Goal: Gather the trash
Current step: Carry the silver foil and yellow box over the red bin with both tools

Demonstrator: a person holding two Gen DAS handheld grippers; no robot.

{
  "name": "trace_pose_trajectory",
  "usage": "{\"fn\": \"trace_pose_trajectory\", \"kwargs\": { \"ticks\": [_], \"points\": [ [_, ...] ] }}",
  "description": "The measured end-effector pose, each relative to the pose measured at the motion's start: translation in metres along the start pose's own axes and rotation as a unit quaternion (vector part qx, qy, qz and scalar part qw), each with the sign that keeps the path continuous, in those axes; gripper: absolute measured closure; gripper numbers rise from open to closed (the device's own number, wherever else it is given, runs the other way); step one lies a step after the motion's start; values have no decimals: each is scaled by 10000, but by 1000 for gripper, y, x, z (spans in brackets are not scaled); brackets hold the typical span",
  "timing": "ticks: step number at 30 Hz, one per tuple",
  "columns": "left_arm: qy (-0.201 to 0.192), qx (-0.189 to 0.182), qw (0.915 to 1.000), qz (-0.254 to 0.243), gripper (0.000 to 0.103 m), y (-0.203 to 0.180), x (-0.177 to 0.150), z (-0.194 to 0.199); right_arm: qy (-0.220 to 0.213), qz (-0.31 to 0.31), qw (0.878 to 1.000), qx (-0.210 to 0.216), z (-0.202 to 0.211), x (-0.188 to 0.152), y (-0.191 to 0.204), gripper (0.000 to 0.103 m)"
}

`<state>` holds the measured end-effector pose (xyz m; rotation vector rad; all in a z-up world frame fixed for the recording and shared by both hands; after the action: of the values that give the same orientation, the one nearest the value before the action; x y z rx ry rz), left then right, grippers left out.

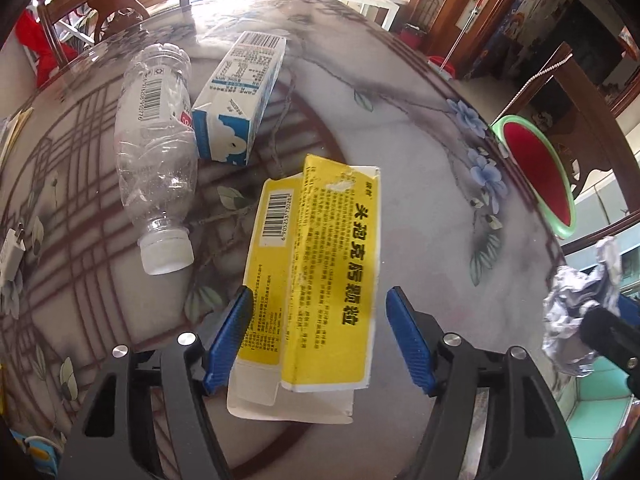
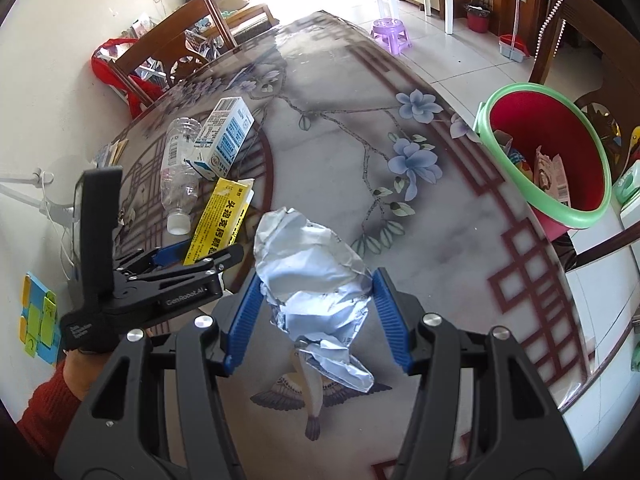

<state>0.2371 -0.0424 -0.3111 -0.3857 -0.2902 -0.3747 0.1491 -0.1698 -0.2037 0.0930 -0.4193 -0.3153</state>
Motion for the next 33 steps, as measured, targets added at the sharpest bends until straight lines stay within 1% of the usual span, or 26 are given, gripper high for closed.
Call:
{"fn": "trace_pose_trajectory", "kwargs": {
  "ticks": [2, 3, 5, 9, 14, 16, 23, 28, 33],
  "points": [
    [14, 6, 10000, 60, 59, 2, 0, -2, 18, 1, 10000, -10, 0, -2, -2, 49],
    [-20, -9, 9999, 107, 64, 3, 1, -1, 36, 17, 10000, -20, -1, -3, -3, 49],
    [-108, -60, 9998, 145, 66, 3, 1, 5, 48, 30, 10000, -14, 0, -3, -2, 49],
    [-296, -92, 9994, 175, 66, -3, 2, 19, -2, 79, 10000, 6, 3, 0, 1, 49],
    [-516, -367, 9968, 481, 66, -9, 2, 43, -89, 141, 9999, 1, 8, 6, 4, 49],
    [-605, -375, 9960, 536, 66, -11, 2, 51, -130, 156, 9998, -8, 10, 8, 4, 49],
    [-927, -295, 9943, 431, 66, -14, 11, 82, -243, 193, 9995, -37, 18, 13, 5, 49],
    [-1128, -284, 9928, 290, 66, -24, 22, 97, -311, 173, 9994, -30, 24, 15, 3, 49],
    [-1185, -279, 9923, 211, 66, -29, 25, 103, -396, 123, 9991, -20, 30, 18, 0, 49]
  ]
}}
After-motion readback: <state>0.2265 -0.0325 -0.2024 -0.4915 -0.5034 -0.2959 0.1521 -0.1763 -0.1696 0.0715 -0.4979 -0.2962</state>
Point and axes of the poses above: each gripper's, at about its wrist camera, not at the fingertips, and z roughly against the way its jaws point, y to its left, x to its top, the point moved 9 cm from there along -z, roughly the way its jaws point, and after that the axes turned 9 degrees about -x, right-handed, at the moved point
